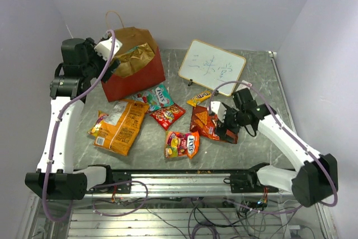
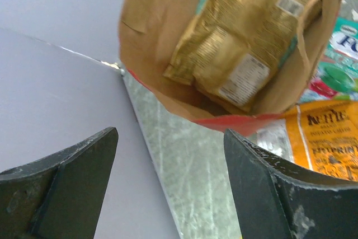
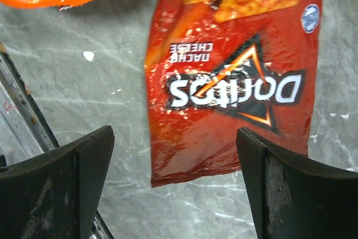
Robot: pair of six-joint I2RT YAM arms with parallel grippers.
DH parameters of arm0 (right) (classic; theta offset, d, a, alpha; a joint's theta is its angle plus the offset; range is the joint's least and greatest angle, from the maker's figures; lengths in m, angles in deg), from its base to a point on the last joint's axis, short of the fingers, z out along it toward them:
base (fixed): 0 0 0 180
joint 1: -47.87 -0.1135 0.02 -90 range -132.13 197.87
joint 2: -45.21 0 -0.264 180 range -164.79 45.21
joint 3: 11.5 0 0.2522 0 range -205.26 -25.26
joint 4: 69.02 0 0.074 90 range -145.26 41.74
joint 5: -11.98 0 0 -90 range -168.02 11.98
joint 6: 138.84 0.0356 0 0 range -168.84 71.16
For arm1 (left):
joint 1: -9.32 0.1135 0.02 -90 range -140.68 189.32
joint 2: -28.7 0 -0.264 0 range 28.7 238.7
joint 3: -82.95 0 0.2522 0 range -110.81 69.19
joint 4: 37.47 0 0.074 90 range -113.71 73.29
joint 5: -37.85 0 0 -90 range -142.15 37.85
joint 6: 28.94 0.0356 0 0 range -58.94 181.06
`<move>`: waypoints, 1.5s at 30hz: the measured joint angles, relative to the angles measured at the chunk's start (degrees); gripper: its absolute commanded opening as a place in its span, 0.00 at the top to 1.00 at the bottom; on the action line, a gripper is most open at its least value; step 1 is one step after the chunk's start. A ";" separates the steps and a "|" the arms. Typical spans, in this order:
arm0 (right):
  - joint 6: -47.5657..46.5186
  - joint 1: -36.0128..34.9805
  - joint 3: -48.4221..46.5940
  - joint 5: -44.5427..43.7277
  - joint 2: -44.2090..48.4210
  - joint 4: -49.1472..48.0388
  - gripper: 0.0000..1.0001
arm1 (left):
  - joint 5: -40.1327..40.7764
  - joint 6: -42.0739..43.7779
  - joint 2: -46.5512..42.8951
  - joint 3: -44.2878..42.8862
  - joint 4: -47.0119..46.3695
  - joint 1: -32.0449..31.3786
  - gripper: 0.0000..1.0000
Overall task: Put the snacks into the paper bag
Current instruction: Pick up the snack from the center of the board.
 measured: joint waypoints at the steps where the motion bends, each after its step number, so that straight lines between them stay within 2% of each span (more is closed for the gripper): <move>1: -0.02 -1.33 0.85 -1.03 1.25 -0.04 0.09 | 0.09 -0.31 -0.26 0.72 0.68 0.00 0.09; 4: 0.35 -6.01 4.09 -5.33 4.96 -0.35 0.09 | 0.46 -1.25 -0.72 3.10 2.40 0.00 0.04; 9: 0.61 -10.14 10.12 -12.55 6.84 -2.43 0.10 | 0.55 -2.45 -1.77 5.53 3.87 0.00 0.00; 22: 0.37 -11.85 20.02 -25.62 6.49 -14.03 0.20 | -5.22 -2.84 -8.81 8.74 4.50 0.00 0.00; 27: -0.09 -11.85 21.42 -27.28 6.62 -18.95 0.35 | -9.62 -3.30 -8.81 8.74 6.16 0.00 0.00; 32: -0.85 -11.87 21.86 -27.82 6.58 -22.47 0.61 | -14.45 -4.07 -8.81 8.74 7.15 0.00 0.00; 38: -1.03 -11.91 19.45 -26.36 6.64 -21.42 1.00 | -19.98 -4.35 -8.94 8.74 7.19 -0.02 0.04; 45: -0.68 -11.89 9.70 -22.91 6.71 -17.38 1.00 | -23.04 -4.04 -7.89 7.63 7.87 -3.61 0.07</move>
